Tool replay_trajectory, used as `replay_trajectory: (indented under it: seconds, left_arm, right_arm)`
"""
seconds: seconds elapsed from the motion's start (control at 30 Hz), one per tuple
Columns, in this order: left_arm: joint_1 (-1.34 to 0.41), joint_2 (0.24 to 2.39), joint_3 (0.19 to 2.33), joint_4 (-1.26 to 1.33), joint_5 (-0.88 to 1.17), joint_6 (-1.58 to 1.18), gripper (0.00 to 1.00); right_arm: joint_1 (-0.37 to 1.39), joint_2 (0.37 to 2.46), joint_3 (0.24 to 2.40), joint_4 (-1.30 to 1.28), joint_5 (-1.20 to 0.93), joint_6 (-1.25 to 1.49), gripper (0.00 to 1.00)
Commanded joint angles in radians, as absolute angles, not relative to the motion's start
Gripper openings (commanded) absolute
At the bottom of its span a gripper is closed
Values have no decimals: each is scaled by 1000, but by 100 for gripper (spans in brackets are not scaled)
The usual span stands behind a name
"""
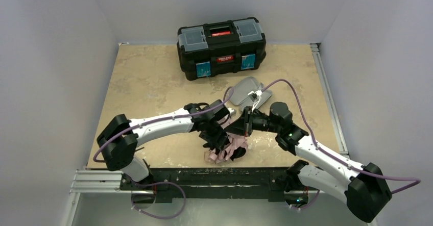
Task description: Put away the umbrella
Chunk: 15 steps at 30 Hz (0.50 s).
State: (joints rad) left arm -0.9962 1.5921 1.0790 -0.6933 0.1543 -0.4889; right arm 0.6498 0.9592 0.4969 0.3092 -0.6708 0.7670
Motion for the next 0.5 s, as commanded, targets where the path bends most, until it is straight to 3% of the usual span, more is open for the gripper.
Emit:
replay_trajectory:
  seconds: [0.0, 0.17, 0.47]
  left_arm:
    - [-996, 1492, 1195, -761, 131, -507, 64]
    - [-996, 1447, 1212, -811, 120, -535, 74]
    - [-968, 1233, 1180, -883, 67, -614, 76]
  right_arm:
    - [657, 922, 411, 370, -611, 742, 0]
    - [655, 920, 362, 414, -593, 755, 0]
    - [654, 934, 405, 382, -630, 707, 0]
